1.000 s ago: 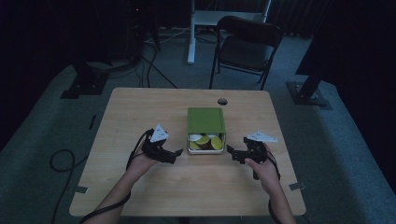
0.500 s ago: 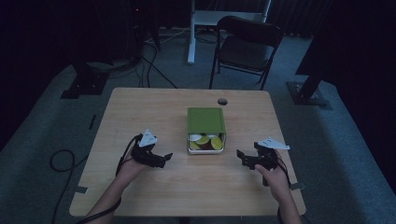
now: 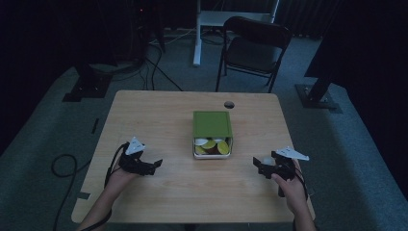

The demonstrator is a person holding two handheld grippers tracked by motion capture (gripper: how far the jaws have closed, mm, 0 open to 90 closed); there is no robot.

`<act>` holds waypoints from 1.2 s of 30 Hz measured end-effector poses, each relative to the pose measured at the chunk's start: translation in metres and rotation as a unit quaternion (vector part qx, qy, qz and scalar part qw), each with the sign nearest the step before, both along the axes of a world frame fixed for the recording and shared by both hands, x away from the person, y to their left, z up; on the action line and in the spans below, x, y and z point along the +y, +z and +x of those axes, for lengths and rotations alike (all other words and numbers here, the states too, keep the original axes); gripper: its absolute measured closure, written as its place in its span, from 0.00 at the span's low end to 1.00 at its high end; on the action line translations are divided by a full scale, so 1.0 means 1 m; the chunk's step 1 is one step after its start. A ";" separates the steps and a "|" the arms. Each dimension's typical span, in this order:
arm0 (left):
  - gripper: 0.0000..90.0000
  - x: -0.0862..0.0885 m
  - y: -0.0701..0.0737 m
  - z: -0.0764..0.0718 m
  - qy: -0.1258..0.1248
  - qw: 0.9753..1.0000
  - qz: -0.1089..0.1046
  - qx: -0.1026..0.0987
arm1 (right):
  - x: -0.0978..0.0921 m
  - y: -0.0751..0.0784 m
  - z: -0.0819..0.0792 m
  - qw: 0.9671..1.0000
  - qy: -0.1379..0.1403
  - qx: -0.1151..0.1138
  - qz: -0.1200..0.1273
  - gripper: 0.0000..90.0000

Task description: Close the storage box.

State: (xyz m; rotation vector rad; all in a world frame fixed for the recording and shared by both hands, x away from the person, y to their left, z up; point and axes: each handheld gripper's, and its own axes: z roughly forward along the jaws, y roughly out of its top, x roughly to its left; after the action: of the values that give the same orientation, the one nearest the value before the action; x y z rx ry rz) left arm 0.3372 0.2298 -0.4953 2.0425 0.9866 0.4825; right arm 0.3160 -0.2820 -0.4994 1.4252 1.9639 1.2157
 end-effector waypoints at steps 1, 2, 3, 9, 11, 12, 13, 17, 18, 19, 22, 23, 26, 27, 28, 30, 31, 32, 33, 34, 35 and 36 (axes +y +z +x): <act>0.01 0.003 -0.001 -0.001 0.003 1.000 0.001 0.002 | -0.001 0.000 -0.001 1.000 -0.001 0.000 0.000 0.13; 0.01 0.005 -0.002 -0.002 0.006 1.000 0.001 0.002 | -0.003 -0.001 -0.001 1.000 -0.003 0.000 0.000 0.13; 0.01 0.008 -0.003 -0.003 0.007 1.000 0.002 0.003 | -0.004 -0.002 -0.002 1.000 -0.005 0.000 -0.001 0.13; 0.01 0.022 -0.009 -0.009 0.023 1.000 0.002 0.008 | -0.014 -0.008 -0.009 1.000 -0.020 0.009 0.006 0.13; 0.01 0.027 -0.011 -0.011 0.027 1.000 0.004 0.009 | -0.017 -0.011 -0.011 1.000 -0.023 0.011 0.004 0.13; 0.01 0.030 -0.012 -0.013 0.030 0.999 0.005 0.011 | -0.018 -0.012 -0.012 1.000 -0.023 0.012 0.001 0.13; 0.01 0.032 -0.014 -0.015 0.032 0.999 0.006 0.012 | -0.020 -0.013 -0.013 1.000 -0.025 0.013 0.000 0.13; 0.01 0.044 -0.020 -0.022 0.042 0.999 0.007 0.018 | -0.026 -0.016 -0.018 0.999 -0.033 0.016 -0.002 0.13; 0.01 0.046 -0.022 -0.024 0.045 0.999 0.006 0.019 | -0.028 -0.016 -0.018 0.999 -0.035 0.016 -0.003 0.13; 0.01 0.049 -0.023 -0.026 0.048 0.999 0.005 0.019 | -0.030 -0.017 -0.019 0.999 -0.038 0.017 -0.004 0.13; 0.01 0.054 -0.025 -0.032 0.054 0.998 0.007 0.020 | -0.033 -0.021 -0.022 0.999 -0.044 0.020 -0.008 0.13; 0.01 0.056 -0.025 -0.034 0.056 0.998 0.007 0.020 | -0.035 -0.022 -0.023 0.999 -0.046 0.022 -0.012 0.13; 0.01 0.061 -0.028 -0.040 0.063 0.998 0.008 0.022 | -0.038 -0.028 -0.025 0.998 -0.050 0.026 -0.014 0.13; 0.01 0.063 -0.029 -0.042 0.063 0.998 0.009 0.023 | -0.038 -0.029 -0.026 0.998 -0.051 0.029 -0.016 0.13; 0.01 0.063 -0.029 -0.042 0.063 0.998 0.009 0.023 | -0.038 -0.029 -0.026 0.998 -0.051 0.029 -0.016 0.13; 0.01 0.067 -0.031 -0.047 0.070 0.997 0.009 0.024 | -0.040 -0.034 -0.028 0.998 -0.053 0.036 -0.021 0.13; 0.01 0.068 -0.032 -0.049 0.072 0.997 0.009 0.023 | -0.041 -0.034 -0.028 0.998 -0.054 0.037 -0.024 0.13; 0.01 0.070 -0.034 -0.051 0.077 0.997 0.009 0.023 | -0.041 -0.035 -0.029 0.997 -0.056 0.038 -0.025 0.13; 0.01 0.071 -0.035 -0.052 0.079 0.996 0.010 0.025 | -0.042 -0.036 -0.029 0.997 -0.062 0.040 -0.026 0.13; 0.01 0.071 -0.035 -0.052 0.079 0.996 0.010 0.025 | -0.042 -0.036 -0.029 0.997 -0.062 0.040 -0.026 0.13; 0.01 0.075 -0.039 -0.056 0.086 0.996 0.016 0.030 | -0.043 -0.037 -0.029 0.997 -0.064 0.041 -0.026 0.13; 0.01 0.076 -0.040 -0.057 0.089 0.995 0.017 0.033 | -0.044 -0.039 -0.031 0.997 -0.066 0.042 -0.027 0.13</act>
State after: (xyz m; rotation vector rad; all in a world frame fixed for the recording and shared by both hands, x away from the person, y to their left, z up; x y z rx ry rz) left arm 0.2801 0.3060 -0.5358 2.0210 1.2146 0.5306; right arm 0.2855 -0.3260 -0.5380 1.5742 1.9091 1.0533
